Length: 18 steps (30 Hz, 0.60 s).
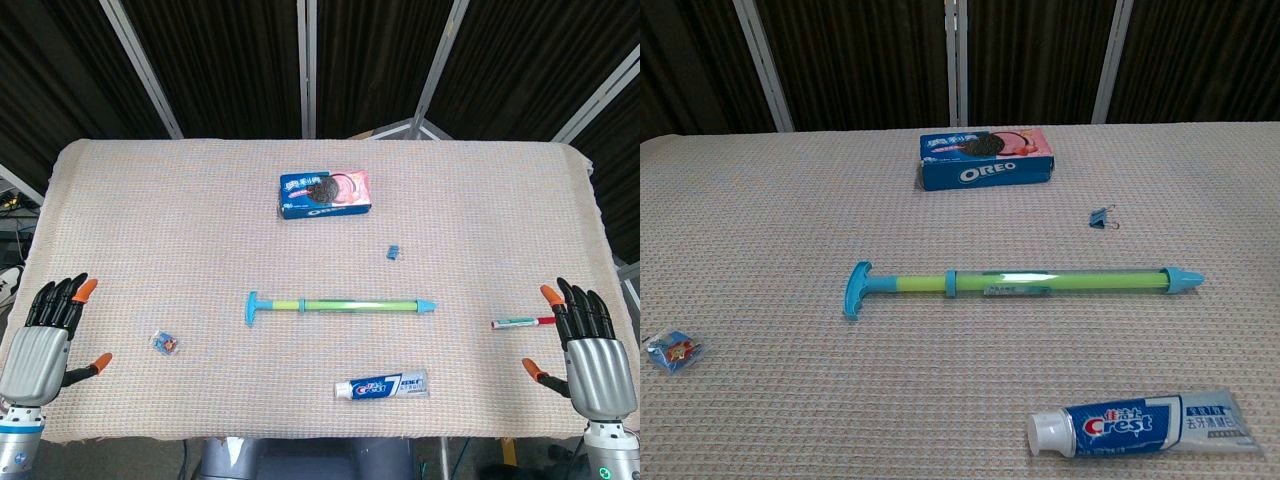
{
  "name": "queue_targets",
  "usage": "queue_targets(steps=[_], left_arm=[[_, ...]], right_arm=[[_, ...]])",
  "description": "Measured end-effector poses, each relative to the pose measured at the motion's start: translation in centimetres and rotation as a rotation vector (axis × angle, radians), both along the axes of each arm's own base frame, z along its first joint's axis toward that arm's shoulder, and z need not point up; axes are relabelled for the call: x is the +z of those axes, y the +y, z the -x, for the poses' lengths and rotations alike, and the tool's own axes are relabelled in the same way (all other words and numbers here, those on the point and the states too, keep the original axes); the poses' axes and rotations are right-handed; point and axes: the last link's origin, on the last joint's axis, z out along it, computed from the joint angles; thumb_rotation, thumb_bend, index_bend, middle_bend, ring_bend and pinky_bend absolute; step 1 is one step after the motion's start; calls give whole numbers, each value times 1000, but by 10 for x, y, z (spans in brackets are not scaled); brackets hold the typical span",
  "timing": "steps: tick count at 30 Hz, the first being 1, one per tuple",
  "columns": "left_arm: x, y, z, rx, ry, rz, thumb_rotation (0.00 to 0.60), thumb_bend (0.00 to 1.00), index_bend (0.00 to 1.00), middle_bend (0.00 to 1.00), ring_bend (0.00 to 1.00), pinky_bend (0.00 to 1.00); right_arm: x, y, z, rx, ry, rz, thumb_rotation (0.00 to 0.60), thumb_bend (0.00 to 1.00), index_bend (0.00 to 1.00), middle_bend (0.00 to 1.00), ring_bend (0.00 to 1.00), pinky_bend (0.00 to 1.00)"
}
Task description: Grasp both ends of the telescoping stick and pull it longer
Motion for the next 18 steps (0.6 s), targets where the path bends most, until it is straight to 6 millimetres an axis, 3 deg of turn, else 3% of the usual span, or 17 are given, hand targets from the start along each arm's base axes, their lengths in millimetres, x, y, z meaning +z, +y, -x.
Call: queue_targets(steps=[12, 13, 15, 17, 18], left_arm=[[1, -1, 2, 6, -1, 3, 600, 0, 0, 0, 0, 0], [1, 0, 2, 8, -1, 2, 600, 0, 0, 0, 0, 0], [2, 2, 3, 13, -1, 1, 600, 0, 0, 0, 0, 0], [1, 6, 4, 18, 1, 5, 600, 0, 0, 0, 0, 0], [0, 8, 5, 21, 3, 9, 600, 0, 0, 0, 0, 0]], right_arm=[[-10, -1, 0, 2, 23, -55, 600, 0, 0, 25, 11, 14], [-12, -2, -1, 2, 22, -69, 600, 0, 0, 93, 75, 61], [-17, -8, -5, 12, 25, -106, 600, 0, 0, 330, 338, 242], [-20, -18, -11, 32, 45, -140, 600, 0, 0, 676, 735, 592], [-22, -23, -14, 43, 55, -153, 600, 0, 0, 764, 829, 706]])
